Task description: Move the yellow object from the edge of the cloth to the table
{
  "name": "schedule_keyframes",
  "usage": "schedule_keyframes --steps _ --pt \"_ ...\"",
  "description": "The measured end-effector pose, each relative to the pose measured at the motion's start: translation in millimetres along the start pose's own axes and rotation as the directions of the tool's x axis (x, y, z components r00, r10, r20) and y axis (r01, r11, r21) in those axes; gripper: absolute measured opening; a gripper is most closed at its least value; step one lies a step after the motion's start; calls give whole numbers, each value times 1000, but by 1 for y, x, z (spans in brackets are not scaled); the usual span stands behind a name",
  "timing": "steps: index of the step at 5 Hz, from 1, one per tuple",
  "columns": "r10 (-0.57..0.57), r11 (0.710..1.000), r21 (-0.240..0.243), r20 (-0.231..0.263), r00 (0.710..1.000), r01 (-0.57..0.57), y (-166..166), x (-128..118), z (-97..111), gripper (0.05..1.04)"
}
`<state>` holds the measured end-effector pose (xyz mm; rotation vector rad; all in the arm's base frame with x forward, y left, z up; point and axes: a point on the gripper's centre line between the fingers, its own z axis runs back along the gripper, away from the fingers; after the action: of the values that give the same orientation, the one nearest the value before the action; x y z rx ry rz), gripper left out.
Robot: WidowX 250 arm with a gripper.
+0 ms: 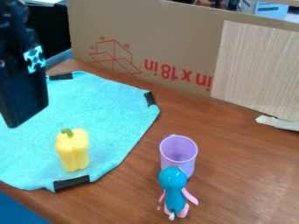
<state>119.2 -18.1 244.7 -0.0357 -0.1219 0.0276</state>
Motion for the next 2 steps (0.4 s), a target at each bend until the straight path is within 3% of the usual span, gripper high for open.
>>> schedule_keyframes --steps 2 --pt "4 1000 17 -17 1000 -4 4 1 -10 1001"
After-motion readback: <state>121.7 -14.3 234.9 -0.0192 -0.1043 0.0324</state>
